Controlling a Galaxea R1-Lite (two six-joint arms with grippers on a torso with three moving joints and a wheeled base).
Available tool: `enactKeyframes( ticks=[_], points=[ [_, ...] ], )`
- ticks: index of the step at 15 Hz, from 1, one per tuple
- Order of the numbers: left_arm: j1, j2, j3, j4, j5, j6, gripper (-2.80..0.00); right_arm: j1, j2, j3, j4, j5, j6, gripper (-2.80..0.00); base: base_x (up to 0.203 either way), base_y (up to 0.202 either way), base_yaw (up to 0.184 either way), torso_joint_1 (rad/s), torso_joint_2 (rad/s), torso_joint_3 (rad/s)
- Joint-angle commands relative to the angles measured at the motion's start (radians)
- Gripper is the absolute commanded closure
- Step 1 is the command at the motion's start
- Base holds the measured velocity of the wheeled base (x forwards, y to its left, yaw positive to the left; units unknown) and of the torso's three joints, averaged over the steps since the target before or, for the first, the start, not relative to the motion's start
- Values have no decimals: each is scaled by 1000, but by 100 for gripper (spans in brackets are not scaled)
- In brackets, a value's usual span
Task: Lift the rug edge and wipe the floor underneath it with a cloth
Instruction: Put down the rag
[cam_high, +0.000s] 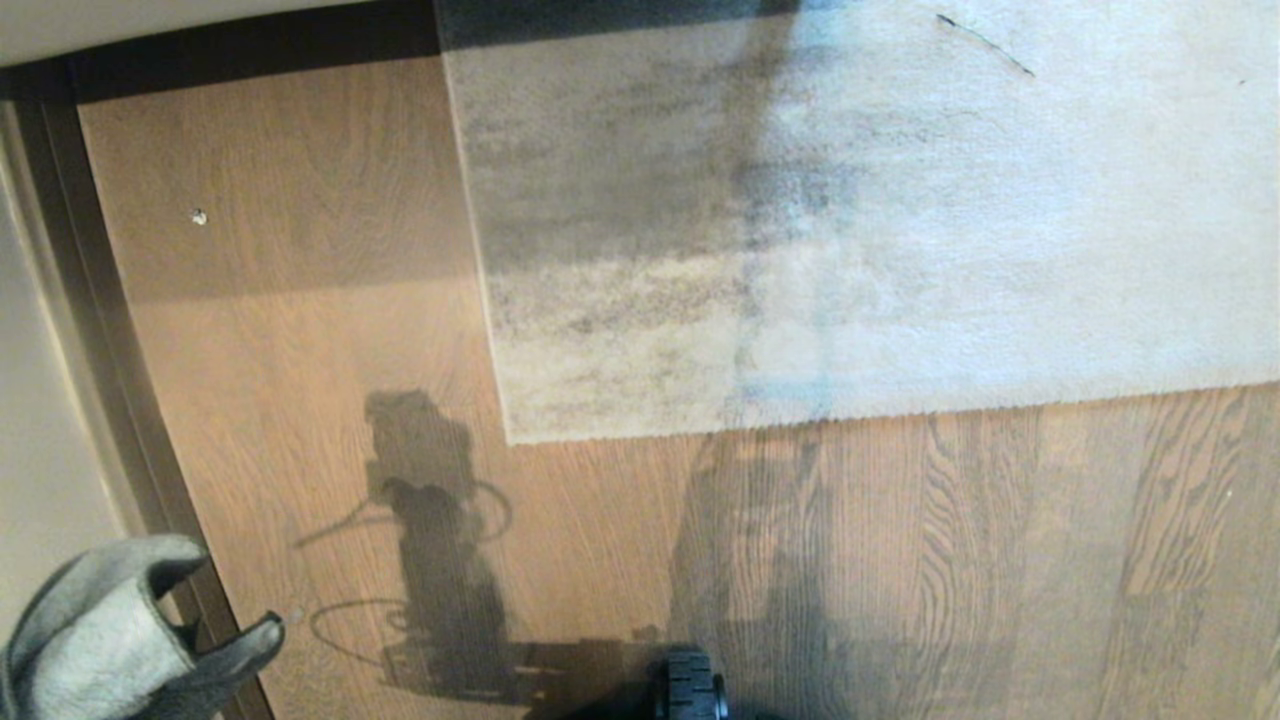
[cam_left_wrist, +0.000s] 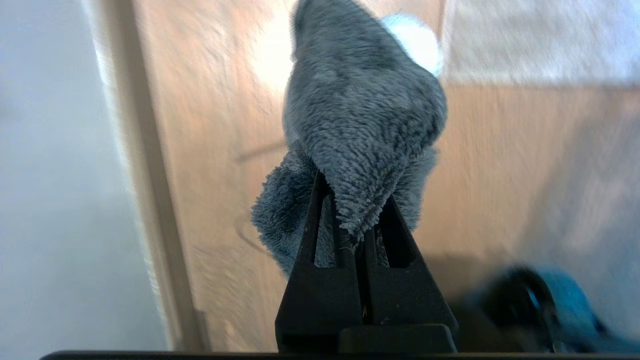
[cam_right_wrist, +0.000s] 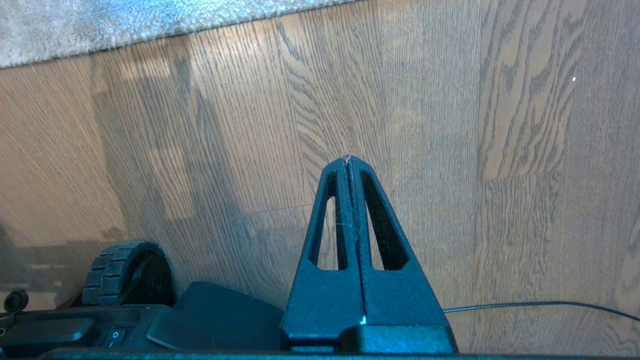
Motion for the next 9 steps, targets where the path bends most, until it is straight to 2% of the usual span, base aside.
enactKeyframes(
  ticks=[1, 9],
  points=[
    [0, 0, -32, 0, 33, -1, 0, 0, 2, 0, -1, 0, 0, 0, 0, 0, 0, 0, 0, 0],
    [0, 34, -65, 31, 33, -1, 0, 0, 2, 0, 0, 0, 0, 0, 0, 0, 0, 0, 0, 0]
  ],
)
